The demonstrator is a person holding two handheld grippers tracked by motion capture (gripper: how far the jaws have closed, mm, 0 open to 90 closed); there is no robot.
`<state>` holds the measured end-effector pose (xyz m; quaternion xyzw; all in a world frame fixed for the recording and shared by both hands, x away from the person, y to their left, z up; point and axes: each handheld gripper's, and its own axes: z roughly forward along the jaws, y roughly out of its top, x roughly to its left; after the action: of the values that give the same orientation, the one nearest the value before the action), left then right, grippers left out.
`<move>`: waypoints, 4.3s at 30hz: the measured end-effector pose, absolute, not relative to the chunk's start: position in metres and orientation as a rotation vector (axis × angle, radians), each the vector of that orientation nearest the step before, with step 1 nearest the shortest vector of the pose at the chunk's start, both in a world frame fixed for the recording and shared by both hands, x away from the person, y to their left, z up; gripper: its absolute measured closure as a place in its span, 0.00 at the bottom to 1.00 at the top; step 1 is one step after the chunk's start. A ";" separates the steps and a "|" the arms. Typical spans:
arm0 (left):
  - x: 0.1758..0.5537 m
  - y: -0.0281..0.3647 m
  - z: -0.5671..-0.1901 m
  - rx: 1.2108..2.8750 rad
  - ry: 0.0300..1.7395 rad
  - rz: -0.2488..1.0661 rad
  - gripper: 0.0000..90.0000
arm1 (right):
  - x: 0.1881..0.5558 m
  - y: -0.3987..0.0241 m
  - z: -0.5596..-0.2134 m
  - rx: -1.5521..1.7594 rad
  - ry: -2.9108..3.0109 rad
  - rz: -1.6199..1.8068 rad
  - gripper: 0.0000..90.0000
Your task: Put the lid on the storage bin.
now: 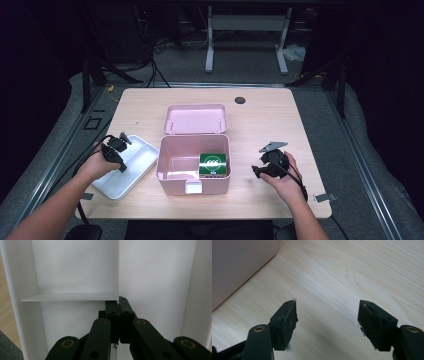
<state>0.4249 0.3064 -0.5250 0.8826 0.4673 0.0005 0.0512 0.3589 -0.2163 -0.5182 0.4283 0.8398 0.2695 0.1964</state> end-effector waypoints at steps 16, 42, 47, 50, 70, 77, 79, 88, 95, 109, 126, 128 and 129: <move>0.428 0.311 -0.494 2.712 1.356 -0.018 0.99 | 0.359 -0.217 -0.524 1.202 2.348 0.759 0.35; 0.411 0.331 -0.411 2.684 1.298 0.056 0.99 | 0.359 -0.218 -0.525 1.217 2.333 0.760 0.35; 0.410 0.325 -0.399 2.693 1.263 0.065 0.99 | 0.359 -0.217 -0.526 1.216 2.335 0.759 0.35; 0.410 0.319 -0.394 2.692 1.243 0.073 0.99 | 0.359 -0.217 -0.526 1.216 2.336 0.758 0.35; 0.419 0.229 -0.372 2.783 0.958 0.071 0.99 | 0.359 -0.217 -0.527 1.217 2.341 0.764 0.35; 0.419 0.186 -0.372 2.845 0.780 0.087 0.99 | 0.360 -0.219 -0.527 1.220 2.333 0.755 0.36; 0.418 0.175 -0.372 2.864 0.718 0.084 0.99 | 0.360 -0.219 -0.528 1.222 2.340 0.768 0.36; 0.410 0.134 -0.370 2.937 0.398 0.077 0.99 | 0.360 -0.219 -0.528 1.212 2.340 0.764 0.36; 0.405 0.113 -0.374 2.954 0.230 0.059 0.99 | 0.360 -0.220 -0.529 1.212 2.341 0.769 0.36; 0.399 0.085 -0.379 2.961 0.090 0.036 0.99 | 0.360 -0.220 -0.529 1.212 2.339 0.769 0.36; 0.408 0.078 -0.398 2.958 0.107 0.015 0.98 | 0.361 -0.220 -0.530 1.214 2.334 0.772 0.36; 0.408 0.078 -0.399 2.953 0.105 0.023 0.98 | 0.361 -0.220 -0.530 1.214 2.334 0.770 0.36; 0.408 0.078 -0.399 2.956 0.099 0.026 0.98 | 0.361 -0.220 -0.530 1.213 2.338 0.775 0.36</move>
<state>0.4077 0.0778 -0.3992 0.9952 0.0334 0.0088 0.0918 0.3608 -0.2201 -0.5296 0.4331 0.8349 0.2768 0.1967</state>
